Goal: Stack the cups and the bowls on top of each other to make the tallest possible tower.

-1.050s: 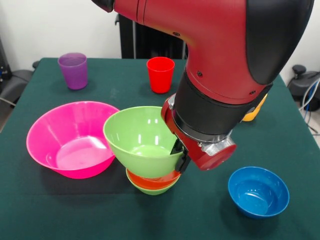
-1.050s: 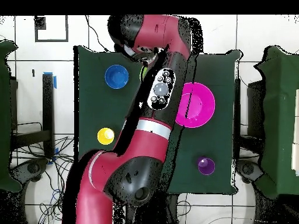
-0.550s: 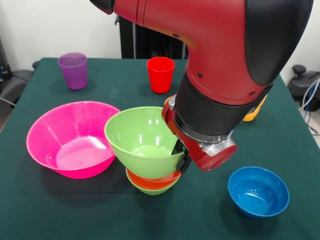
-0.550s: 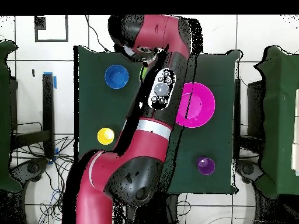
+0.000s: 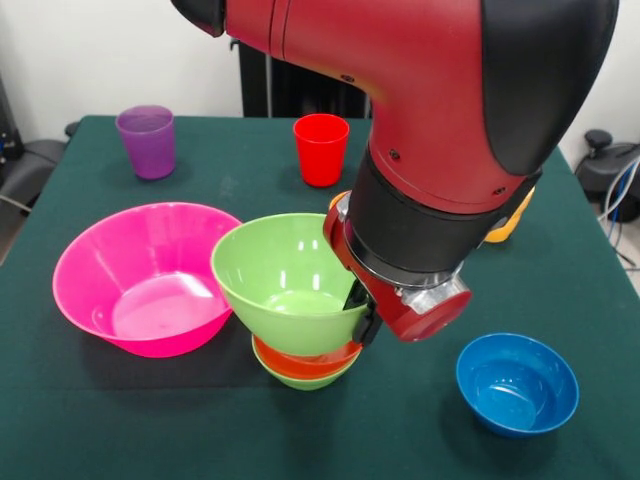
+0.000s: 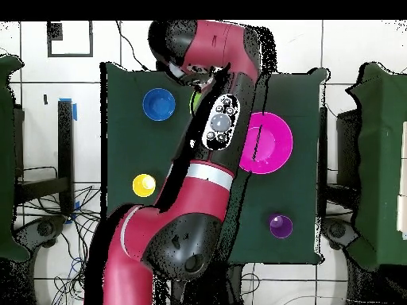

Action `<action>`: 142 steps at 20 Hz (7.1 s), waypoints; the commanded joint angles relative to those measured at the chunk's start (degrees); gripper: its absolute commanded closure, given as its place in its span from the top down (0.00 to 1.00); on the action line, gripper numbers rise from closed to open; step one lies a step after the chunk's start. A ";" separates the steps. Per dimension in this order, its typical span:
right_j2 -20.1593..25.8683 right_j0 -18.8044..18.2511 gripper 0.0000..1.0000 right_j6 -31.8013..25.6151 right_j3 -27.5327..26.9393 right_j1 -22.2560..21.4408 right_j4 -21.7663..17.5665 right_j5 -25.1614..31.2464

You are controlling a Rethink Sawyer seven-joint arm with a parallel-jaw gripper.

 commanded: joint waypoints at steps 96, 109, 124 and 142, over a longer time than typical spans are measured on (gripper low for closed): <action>5.19 0.86 0.00 -0.03 4.38 1.45 -3.20 5.55; 5.16 0.85 0.00 0.15 4.34 1.58 -3.20 5.46; 5.00 0.83 0.00 0.12 4.14 1.55 -3.17 5.78; 4.30 0.94 1.00 1.98 4.27 1.65 -3.21 6.05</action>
